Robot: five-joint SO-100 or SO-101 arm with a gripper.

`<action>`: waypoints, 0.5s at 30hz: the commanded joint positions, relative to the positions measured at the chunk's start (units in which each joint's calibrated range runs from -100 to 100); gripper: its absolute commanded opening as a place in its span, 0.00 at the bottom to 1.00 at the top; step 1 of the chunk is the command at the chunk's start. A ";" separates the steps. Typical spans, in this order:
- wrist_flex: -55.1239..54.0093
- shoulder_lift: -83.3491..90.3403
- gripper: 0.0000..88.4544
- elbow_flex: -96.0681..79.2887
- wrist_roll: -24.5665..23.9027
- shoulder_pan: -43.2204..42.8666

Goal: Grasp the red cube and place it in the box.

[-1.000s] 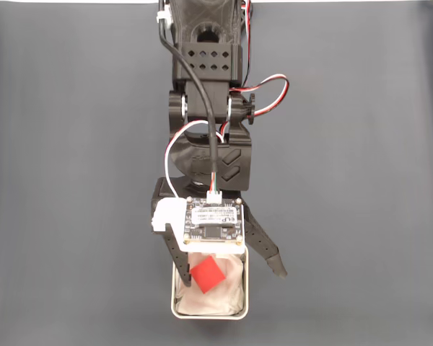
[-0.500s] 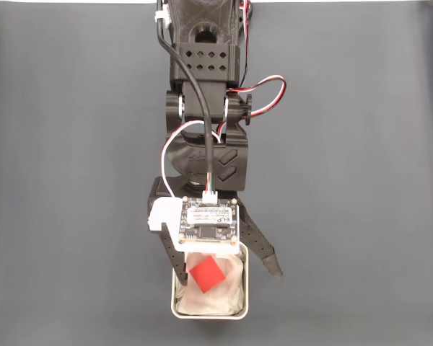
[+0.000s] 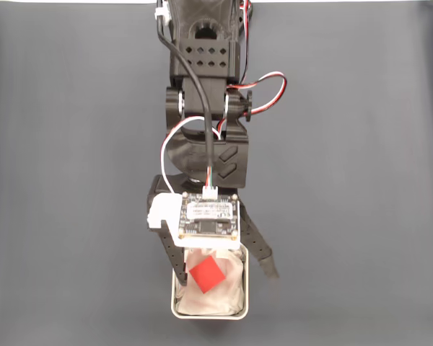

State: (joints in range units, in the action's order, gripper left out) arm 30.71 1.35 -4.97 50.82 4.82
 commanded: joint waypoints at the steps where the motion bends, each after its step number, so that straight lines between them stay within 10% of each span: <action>1: -0.22 6.19 0.03 1.51 -0.83 0.29; 15: 1.01 52.47 0.00 -38.91 -0.20 -2.19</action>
State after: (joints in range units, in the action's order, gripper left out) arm 32.94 40.08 -28.75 50.38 3.12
